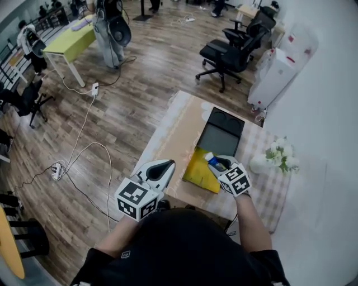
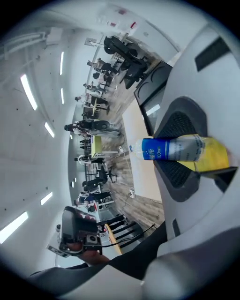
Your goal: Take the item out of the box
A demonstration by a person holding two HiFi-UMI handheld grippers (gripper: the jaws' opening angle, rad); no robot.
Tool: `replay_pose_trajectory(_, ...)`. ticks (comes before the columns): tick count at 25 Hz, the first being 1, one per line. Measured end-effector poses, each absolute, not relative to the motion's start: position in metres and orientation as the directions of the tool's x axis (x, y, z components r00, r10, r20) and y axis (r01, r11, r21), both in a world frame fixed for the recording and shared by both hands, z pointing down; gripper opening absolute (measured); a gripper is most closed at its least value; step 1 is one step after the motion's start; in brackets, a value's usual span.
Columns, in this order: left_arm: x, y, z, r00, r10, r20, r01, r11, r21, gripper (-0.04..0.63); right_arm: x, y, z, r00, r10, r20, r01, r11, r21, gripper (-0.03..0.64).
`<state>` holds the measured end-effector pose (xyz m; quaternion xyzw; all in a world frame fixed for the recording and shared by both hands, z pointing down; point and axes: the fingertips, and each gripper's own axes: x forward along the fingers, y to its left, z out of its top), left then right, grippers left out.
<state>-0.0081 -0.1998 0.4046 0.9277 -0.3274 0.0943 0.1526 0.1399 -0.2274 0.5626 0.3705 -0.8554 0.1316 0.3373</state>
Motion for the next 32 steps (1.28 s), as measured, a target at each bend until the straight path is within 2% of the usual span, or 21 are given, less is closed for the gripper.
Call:
replay_pose_trajectory(10, 0.025, -0.208, 0.383, 0.820, -0.519, 0.240, -0.560, -0.813, 0.158, 0.015, 0.141, -0.203, 0.455, -0.645, -0.671, 0.366, -0.744, 0.661, -0.098, 0.143)
replay_pose_trajectory(17, 0.030, -0.214, 0.356, 0.830, -0.525, 0.189, -0.550, -0.825, 0.128, 0.015, 0.165, -0.175, 0.384, -0.628, -0.767, 0.133, -0.777, 0.606, -0.172, 0.141)
replay_pose_trajectory(22, 0.030, -0.215, 0.344, 0.830, -0.534, 0.163, -0.553, -0.827, 0.103, 0.015, 0.177, -0.153, 0.344, -0.569, -0.822, 0.028, -0.821, 0.565, -0.076, 0.141)
replay_pose_trajectory(29, 0.033, -0.222, 0.337, 0.833, -0.533, 0.150, -0.549, -0.828, 0.109, 0.015, 0.181, -0.137, 0.294, -0.551, -0.821, -0.150, -0.828, 0.561, -0.024, 0.138)
replay_pose_trajectory(32, 0.038, -0.219, 0.328, 0.841, -0.524, 0.134, -0.538, -0.837, 0.102, 0.015, 0.176, -0.137, 0.273, -0.542, -0.819, -0.189, -0.836, 0.549, 0.016, 0.138)
